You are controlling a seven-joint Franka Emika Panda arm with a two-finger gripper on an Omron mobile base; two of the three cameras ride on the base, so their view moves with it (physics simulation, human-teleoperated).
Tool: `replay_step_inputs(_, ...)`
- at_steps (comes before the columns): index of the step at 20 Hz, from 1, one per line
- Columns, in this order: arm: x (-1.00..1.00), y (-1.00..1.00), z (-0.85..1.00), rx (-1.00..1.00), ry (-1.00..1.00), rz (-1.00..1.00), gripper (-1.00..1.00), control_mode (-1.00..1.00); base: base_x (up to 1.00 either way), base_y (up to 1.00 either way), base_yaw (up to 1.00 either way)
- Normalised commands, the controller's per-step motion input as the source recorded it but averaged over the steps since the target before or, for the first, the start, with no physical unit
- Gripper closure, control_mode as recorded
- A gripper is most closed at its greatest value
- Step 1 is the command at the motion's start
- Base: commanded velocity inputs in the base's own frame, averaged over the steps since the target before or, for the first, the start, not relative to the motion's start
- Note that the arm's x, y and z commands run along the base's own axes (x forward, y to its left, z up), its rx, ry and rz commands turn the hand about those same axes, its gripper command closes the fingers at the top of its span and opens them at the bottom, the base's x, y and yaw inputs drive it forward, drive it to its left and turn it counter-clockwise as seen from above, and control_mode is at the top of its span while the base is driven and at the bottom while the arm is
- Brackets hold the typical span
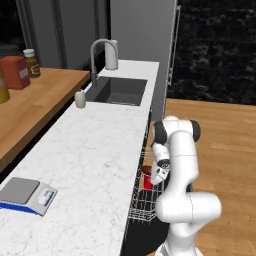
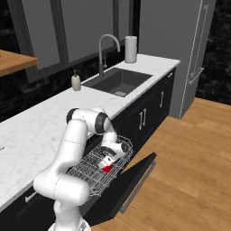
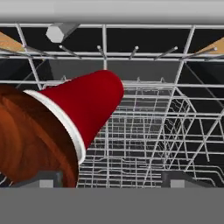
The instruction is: Pick up the cup and bowl from the counter, place them in the dishwasher, and close the dishwasher door.
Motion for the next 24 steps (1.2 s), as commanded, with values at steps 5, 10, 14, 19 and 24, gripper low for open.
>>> replay_step_inputs(5, -0.16, 0.00, 0.53, 0.00, -0.13, 0.00, -1.00, -1.00, 0.00, 0.00, 0.00)
replay_step_inputs(10, -0.15, 0.00, 0.55, 0.00, -0.08, 0.00, -1.00, -1.00, 0.00, 0.00, 0.00)
replay_step_inputs(14, -0.49, -0.04, 0.28, -0.01, 0.00, 0.00, -1.00, -1.00, 0.00, 0.00, 0.00)
replay_step_inputs(19, -0.24, -0.35, 0.27, -0.03, 0.01, 0.00, -1.00, -1.00, 0.00, 0.00, 0.00)
replay_step_inputs(24, -0.06, -0.34, 0.22, -0.01, 0.03, 0.00, -1.00, -1.00, 0.00, 0.00, 0.00)
